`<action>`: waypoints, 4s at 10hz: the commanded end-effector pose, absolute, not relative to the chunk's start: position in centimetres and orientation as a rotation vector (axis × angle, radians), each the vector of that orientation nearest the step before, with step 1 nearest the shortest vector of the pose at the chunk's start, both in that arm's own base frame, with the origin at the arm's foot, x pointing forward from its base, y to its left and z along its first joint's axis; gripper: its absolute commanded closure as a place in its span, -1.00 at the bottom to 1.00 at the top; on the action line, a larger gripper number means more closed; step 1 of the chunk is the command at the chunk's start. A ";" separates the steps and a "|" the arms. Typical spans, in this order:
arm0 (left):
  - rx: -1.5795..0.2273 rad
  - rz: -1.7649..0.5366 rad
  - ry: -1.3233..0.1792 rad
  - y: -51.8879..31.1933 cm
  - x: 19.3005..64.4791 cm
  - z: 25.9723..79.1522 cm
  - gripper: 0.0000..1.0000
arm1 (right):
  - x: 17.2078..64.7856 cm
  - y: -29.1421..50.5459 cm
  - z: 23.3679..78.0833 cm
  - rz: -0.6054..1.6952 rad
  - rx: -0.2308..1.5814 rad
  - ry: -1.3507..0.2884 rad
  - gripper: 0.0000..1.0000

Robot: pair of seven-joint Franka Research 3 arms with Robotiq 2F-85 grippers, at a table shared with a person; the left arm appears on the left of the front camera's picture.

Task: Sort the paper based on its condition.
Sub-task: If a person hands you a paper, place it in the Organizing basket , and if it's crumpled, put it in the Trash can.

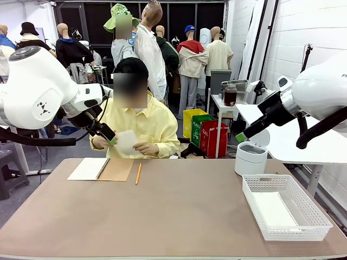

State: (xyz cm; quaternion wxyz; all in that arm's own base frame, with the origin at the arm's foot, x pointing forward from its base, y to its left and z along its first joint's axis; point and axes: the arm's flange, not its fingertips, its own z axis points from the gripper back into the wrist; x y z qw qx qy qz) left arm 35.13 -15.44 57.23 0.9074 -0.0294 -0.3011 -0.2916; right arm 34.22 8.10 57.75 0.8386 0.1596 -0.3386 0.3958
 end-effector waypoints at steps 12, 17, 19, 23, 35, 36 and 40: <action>-0.061 -0.602 -0.623 -15.4 35.1 57.3 -1.00 | 34.2 8.1 57.7 0.839 0.342 -0.717 -1.00; -0.061 -0.602 -0.623 -15.4 35.1 57.3 -1.00 | 34.2 8.1 57.7 0.839 0.342 -0.717 -1.00; -0.061 -0.602 -0.623 -15.4 35.1 57.3 -1.00 | 34.2 8.1 57.7 0.839 0.342 -0.717 -1.00; -0.061 -0.602 -0.623 -15.4 35.1 57.3 -1.00 | 34.2 8.1 57.7 0.839 0.342 -0.717 -1.00; -0.061 -0.602 -0.623 -15.4 35.1 57.3 -1.00 | 34.2 8.1 57.7 0.839 0.342 -0.717 -1.00; -0.061 -0.602 -0.623 -15.4 35.1 57.3 -1.00 | 34.2 8.1 57.7 0.839 0.342 -0.717 -1.00; -0.061 -0.602 -0.623 -15.4 35.1 57.3 -1.00 | 34.2 8.1 57.7 0.839 0.342 -0.717 -1.00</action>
